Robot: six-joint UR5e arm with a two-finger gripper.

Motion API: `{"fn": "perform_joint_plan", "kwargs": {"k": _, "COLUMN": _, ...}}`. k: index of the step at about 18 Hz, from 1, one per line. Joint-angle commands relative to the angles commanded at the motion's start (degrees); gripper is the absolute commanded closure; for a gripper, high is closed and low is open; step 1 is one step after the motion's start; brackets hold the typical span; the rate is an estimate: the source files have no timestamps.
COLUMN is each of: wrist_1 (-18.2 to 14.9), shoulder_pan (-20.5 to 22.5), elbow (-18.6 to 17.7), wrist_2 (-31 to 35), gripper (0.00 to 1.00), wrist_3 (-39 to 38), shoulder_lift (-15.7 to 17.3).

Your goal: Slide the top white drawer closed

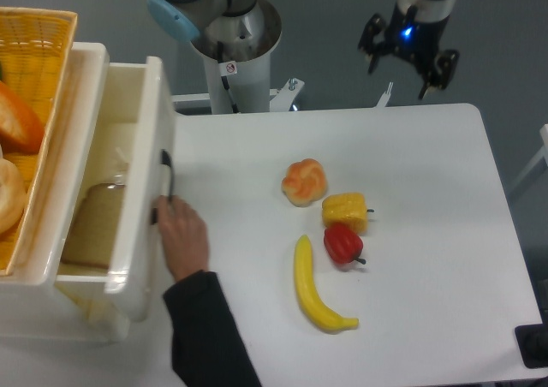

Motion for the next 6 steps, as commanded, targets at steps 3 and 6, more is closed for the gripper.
{"fn": "perform_joint_plan", "kwargs": {"k": 3, "wrist_1": -0.09, "shoulder_pan": 1.85, "elbow": 0.00, "wrist_2": -0.89, "gripper": 0.00, "wrist_3": 5.19, "shoulder_lift": 0.44}}
{"fn": "perform_joint_plan", "kwargs": {"k": 6, "wrist_1": 0.00, "shoulder_pan": 2.82, "elbow": 0.00, "wrist_2": -1.06, "gripper": 0.00, "wrist_3": 7.48, "shoulder_lift": 0.62}}
